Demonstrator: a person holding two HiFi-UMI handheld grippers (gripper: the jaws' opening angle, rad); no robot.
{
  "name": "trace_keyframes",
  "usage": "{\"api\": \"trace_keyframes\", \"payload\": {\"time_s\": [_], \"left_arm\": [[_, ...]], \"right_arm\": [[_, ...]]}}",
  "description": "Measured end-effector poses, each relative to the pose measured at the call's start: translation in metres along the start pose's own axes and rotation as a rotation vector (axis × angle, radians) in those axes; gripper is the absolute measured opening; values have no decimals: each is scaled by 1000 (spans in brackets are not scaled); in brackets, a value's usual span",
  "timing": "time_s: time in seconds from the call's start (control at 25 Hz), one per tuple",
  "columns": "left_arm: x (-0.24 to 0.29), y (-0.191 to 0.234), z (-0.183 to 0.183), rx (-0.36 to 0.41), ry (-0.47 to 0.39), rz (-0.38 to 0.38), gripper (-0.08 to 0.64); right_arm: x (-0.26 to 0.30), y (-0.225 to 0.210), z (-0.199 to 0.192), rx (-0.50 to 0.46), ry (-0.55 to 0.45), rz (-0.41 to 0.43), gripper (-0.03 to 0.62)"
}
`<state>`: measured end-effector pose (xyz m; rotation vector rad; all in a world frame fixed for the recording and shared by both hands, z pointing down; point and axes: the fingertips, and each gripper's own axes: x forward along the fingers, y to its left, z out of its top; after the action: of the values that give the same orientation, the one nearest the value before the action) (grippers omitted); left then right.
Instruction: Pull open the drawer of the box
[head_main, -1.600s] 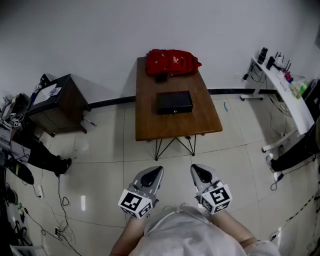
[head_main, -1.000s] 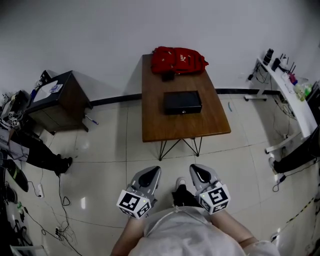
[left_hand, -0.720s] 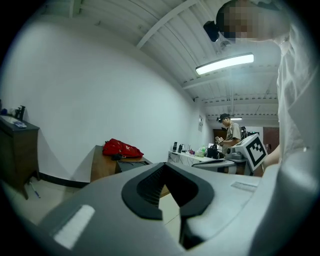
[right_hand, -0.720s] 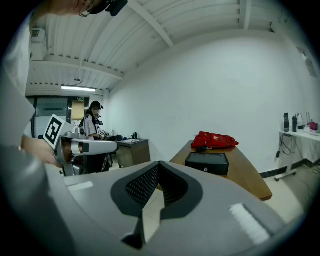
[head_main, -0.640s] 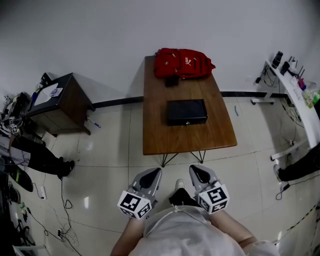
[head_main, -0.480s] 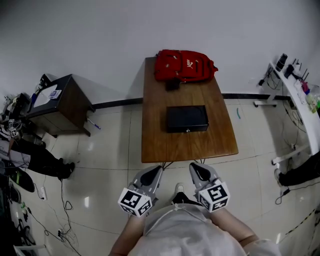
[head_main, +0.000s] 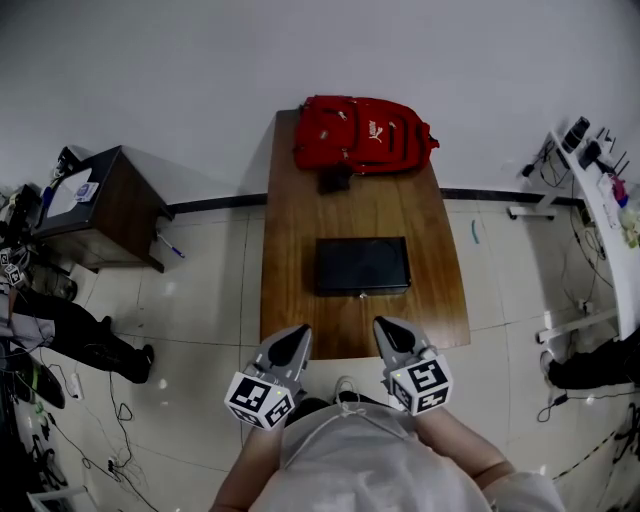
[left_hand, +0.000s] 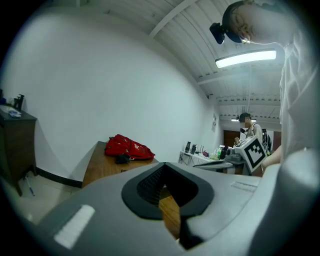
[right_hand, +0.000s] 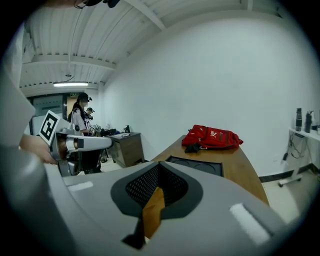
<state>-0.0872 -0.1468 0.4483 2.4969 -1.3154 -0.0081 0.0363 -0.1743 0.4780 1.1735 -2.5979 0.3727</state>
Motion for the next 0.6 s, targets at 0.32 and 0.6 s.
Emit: {"api": "trace_keyframes", "payload": {"time_s": [0.32,0.6], "left_arm": [[32,33,-21,-70,70,4,6],[57,55,-32,-107,146,-37,6]], "right_arm": [[43,-31,-24,33,121,-42,8],[75,-48,-65,93,268,-91,8]]}}
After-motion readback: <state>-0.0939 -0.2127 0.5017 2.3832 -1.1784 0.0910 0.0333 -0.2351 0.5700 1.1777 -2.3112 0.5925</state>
